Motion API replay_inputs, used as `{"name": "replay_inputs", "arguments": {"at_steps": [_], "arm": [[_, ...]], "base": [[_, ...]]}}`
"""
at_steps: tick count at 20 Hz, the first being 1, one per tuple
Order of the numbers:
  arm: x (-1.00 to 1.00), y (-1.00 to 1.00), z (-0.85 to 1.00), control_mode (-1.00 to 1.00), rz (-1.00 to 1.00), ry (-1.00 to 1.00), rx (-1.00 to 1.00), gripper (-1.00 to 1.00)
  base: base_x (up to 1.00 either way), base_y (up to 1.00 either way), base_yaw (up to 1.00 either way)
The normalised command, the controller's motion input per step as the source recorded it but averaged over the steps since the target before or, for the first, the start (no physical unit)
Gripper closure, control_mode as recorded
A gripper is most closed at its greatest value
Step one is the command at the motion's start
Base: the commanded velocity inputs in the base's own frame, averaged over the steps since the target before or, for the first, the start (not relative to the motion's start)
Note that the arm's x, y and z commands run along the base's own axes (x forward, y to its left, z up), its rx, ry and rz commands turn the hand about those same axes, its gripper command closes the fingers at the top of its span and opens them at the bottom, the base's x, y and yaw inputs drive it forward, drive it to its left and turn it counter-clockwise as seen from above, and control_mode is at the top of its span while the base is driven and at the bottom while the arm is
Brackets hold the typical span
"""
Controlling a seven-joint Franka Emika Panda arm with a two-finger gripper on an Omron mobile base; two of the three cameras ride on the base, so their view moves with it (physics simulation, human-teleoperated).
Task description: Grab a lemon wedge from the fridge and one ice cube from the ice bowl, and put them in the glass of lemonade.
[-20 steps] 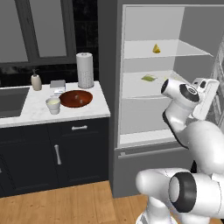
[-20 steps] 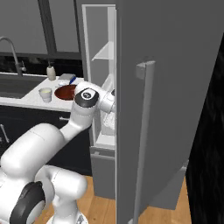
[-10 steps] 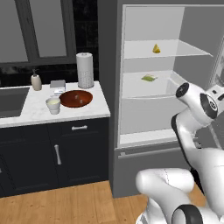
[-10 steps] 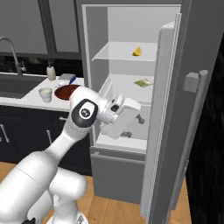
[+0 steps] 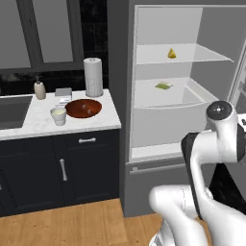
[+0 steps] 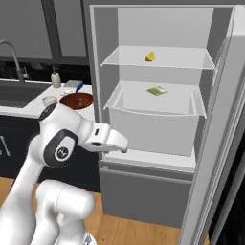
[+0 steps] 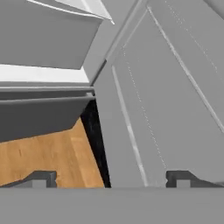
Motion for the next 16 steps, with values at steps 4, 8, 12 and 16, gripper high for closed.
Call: {"name": "replay_inputs", "arguments": {"at_steps": [4, 8, 12, 16], "arm": [[-0.64, 0.99, -0.09, -1.0, 0.04, -0.39, 0.39, -1.0], [-0.55, 0.98, -0.09, -1.0, 0.02, -0.3, 0.38, -1.0], [-0.2, 0.93, -0.42, -1.0, 0.07, -0.24, 0.41, -1.0], [0.0, 0.74, -0.39, -1.0, 0.12, -0.13, 0.28, -1.0]], "base": [[0.0, 0.0, 0.0], [0.0, 0.0, 0.0], [0.0, 0.0, 0.0], [0.0, 0.0, 0.0]]}}
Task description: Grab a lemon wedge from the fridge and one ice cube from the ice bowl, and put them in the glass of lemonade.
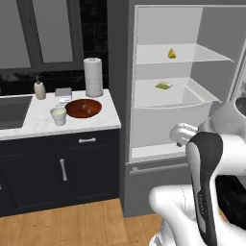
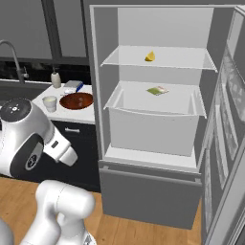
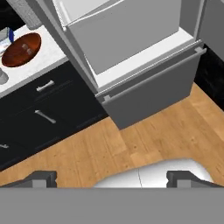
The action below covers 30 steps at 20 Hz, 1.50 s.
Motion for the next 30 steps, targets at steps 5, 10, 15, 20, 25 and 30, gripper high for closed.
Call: {"name": "replay_inputs", "arguments": {"at_steps": [5, 10, 15, 20, 25, 30], "arm": [[-0.48, 0.04, -0.02, -1.0, 0.19, -0.13, 0.0, -1.0], [-0.41, -0.11, -0.12, -1.0, 0.21, -0.03, -0.08, -1.0], [-0.07, -0.14, -0.23, -1.0, 0.07, -0.04, -0.03, -1.0], [0.0, 0.0, 0.0, -1.0, -0.03, -0.01, 0.0, -1.0], [0.0, -0.02, -0.16, -1.0, -0.18, 0.0, 0.0, -1.0], [0.01, -0.11, -0.43, -1.0, -0.31, 0.0, -0.01, -1.0]], "base": [[0.0, 0.0, 0.0], [0.0, 0.0, 0.0], [0.0, 0.0, 0.0], [0.0, 0.0, 0.0], [0.0, 0.0, 0.0], [0.0, 0.0, 0.0]]}}
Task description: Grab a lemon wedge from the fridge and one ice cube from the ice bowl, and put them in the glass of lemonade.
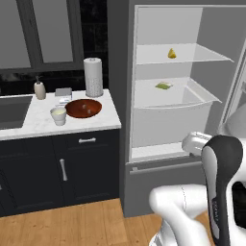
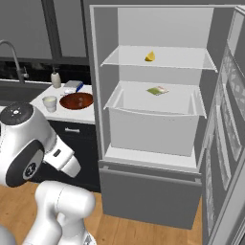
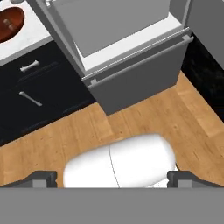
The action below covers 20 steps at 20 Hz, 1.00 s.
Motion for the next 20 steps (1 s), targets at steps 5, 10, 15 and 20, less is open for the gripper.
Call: {"name": "replay_inputs", "arguments": {"at_steps": [5, 10, 15, 20], "arm": [[0.06, -0.36, -0.39, -1.0, -0.24, 0.0, 0.0, -1.0], [0.0, 0.0, -0.11, -1.0, -0.05, -0.02, 0.0, -1.0], [0.0, 0.29, -0.05, -1.0, 0.0, -0.02, -0.03, -1.0], [0.0, 0.31, -0.05, -1.0, 0.0, 0.0, -0.03, -1.0]], "base": [[0.0, 0.0, 0.0], [0.0, 0.0, 0.0], [0.0, 0.0, 0.0], [0.0, 0.0, 0.0]]}}
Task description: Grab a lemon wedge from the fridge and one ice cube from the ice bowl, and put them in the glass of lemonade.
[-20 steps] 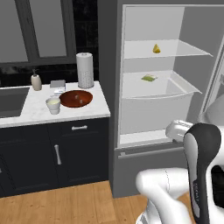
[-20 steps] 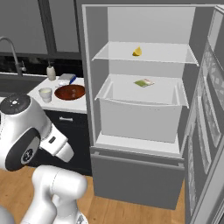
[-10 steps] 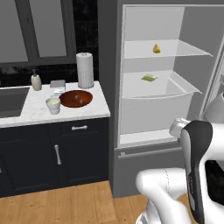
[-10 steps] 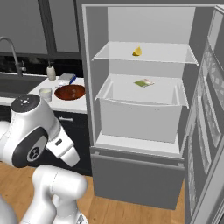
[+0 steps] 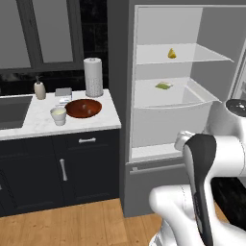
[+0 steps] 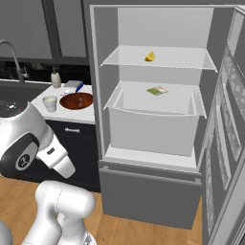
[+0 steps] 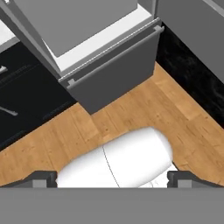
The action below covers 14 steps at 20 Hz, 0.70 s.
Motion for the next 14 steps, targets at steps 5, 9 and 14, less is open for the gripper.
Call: {"name": "replay_inputs", "arguments": {"at_steps": [5, 9, 14], "arm": [[0.0, 0.0, 0.0, -1.0, 0.0, 0.0, 0.0, -1.0], [-0.1, -0.02, -0.08, 1.0, 0.0, 0.0, 0.0, -1.0], [0.0, 0.0, 0.0, 1.0, 0.0, 0.0, 0.0, -1.0]], "base": [[0.0, 0.0, 0.0], [-0.02, -0.06, 0.0], [0.0, -0.64, 0.0]]}}
